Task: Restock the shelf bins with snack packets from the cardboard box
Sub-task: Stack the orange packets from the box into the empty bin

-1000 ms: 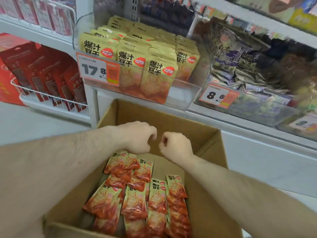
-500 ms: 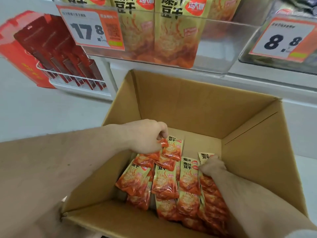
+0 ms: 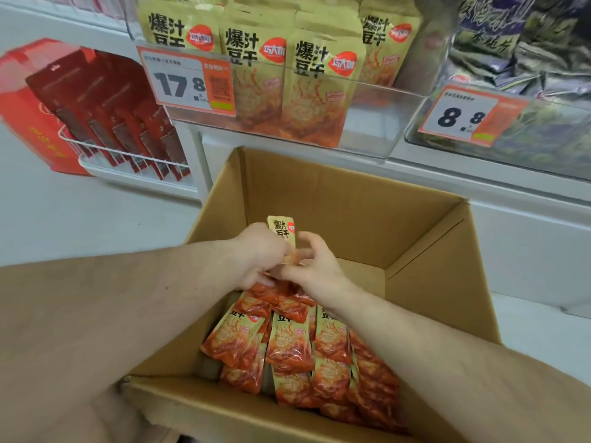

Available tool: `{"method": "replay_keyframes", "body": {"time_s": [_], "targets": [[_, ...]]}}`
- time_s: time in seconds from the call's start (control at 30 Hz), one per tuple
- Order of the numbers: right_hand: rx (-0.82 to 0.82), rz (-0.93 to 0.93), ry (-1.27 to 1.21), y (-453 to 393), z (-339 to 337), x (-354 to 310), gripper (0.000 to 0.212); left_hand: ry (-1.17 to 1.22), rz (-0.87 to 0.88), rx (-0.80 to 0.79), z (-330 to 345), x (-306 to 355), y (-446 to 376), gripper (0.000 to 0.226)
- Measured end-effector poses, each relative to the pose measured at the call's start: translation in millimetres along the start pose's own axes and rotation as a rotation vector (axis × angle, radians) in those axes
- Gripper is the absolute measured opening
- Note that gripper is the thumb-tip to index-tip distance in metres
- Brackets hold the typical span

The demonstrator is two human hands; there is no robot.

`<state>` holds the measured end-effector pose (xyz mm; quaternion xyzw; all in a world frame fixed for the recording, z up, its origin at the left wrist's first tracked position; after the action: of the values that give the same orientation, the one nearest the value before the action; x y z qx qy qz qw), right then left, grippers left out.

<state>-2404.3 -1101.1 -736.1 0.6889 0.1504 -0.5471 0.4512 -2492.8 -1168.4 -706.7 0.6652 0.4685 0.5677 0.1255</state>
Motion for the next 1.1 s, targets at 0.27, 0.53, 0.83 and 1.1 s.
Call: {"method": "replay_keyframes", "body": {"time_s": [0.27, 0.53, 0.83, 1.1], "targets": [[0.410, 0.431, 0.540, -21, -145, 80, 0.033, -0.094, 0.057, -0.030, -2, 7, 1, 0.024], [0.360, 0.783, 0.837, -20, -177, 210, 0.112, -0.184, 0.023, -0.110, 4, 2, -10, 0.025], [0.491, 0.546, 0.882, -13, -169, 165, 0.090, -0.205, 0.035, -0.124, -2, 1, -9, 0.030], [0.257, 0.038, 0.191, 12, -79, 13, 0.078, -0.196, 0.129, -0.128, -13, 16, 12, 0.036]]}}
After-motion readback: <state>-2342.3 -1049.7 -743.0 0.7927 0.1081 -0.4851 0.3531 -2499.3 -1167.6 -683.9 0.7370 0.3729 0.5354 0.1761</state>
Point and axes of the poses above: each hand's wrist, its own y-axis away from the middle knuckle, its own z-axis out of the palm, x = y × z, the point moved 10 cm from there along -y, towards the middle knuckle, and after that the axes turned 6 degrees about -y, right-handed, at the moved point
